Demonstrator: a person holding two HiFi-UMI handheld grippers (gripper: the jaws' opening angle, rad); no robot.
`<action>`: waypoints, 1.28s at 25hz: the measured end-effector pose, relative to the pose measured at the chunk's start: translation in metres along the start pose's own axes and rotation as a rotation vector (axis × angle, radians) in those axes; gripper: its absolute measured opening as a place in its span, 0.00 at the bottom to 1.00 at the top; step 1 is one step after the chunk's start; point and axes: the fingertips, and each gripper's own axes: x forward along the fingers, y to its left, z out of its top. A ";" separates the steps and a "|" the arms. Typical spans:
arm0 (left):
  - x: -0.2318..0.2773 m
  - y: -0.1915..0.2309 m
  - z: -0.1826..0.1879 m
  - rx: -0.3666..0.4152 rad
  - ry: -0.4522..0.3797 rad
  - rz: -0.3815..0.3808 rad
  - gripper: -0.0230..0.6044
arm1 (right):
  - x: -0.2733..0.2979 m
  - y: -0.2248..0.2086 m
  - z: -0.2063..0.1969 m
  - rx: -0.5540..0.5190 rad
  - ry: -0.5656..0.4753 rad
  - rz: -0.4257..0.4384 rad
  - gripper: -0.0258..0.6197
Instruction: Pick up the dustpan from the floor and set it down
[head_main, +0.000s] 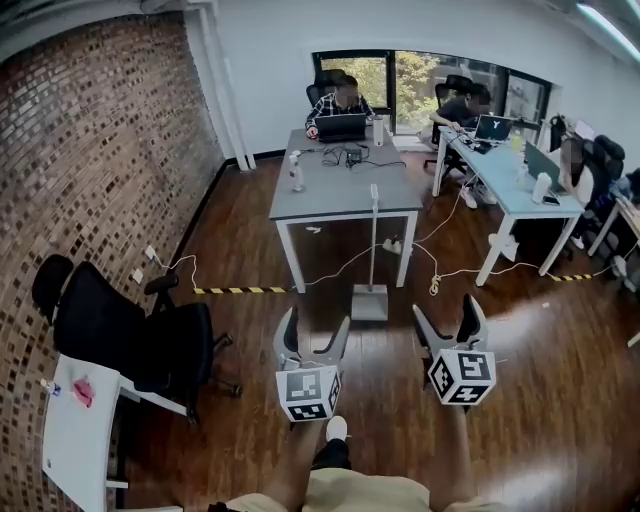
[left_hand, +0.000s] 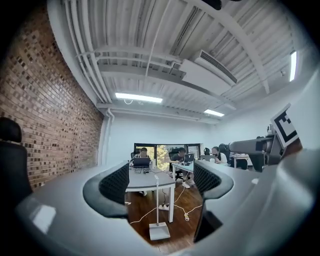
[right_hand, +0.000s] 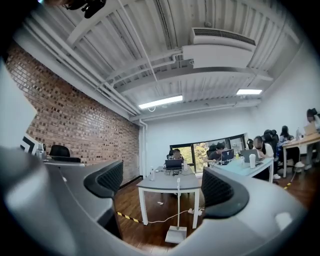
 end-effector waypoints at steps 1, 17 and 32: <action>0.018 0.008 0.004 0.002 -0.008 -0.012 0.66 | 0.021 0.001 0.007 -0.007 -0.012 -0.002 0.79; 0.211 0.134 -0.010 0.020 -0.011 -0.108 0.67 | 0.242 0.027 0.006 -0.053 -0.036 -0.027 0.78; 0.376 0.158 -0.037 0.042 0.033 -0.156 0.67 | 0.405 -0.010 -0.029 -0.024 -0.005 0.032 0.72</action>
